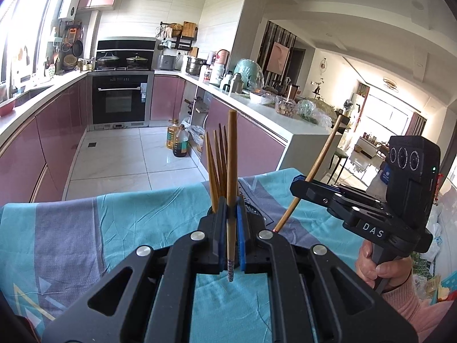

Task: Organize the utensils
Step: 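Lower both chopsticks into the mesh holder among the others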

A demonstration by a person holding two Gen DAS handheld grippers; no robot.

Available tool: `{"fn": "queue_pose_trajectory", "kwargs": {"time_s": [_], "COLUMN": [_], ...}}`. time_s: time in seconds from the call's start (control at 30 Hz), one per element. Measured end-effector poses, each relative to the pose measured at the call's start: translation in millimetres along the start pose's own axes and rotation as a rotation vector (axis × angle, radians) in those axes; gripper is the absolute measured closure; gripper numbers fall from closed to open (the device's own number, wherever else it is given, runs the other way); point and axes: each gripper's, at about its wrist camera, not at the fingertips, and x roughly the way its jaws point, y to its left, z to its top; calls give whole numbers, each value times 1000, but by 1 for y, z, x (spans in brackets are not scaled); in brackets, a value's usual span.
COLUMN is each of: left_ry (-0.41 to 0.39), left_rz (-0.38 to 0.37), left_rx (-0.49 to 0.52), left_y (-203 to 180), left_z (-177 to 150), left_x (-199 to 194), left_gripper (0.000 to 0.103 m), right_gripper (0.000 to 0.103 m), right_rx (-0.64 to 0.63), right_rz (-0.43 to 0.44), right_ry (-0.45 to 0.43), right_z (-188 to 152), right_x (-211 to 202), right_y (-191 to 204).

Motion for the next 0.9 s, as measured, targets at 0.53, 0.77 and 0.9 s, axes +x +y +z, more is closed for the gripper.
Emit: {"fn": "queue_pose_trajectory", "kwargs": {"time_s": [0.53,0.77,0.9], "left_ry": [-96,-111,-116], "left_rz": [-9,-12,-15], "left_rx": [55,61,59], "left_y": [-22,-30,-28], "left_z": [29,34,32], "left_x": [-17,-11,-6], "left_gripper": [96,96,96], "right_gripper": [97,97,97], "right_rx": [-11,-1,10], "right_rz": [-4,-15,-22], "right_ry": [-61,-83,-83], "right_z": [23,32,32], "right_x": [-6,-3,3], "right_y": [1,-3,-7]}}
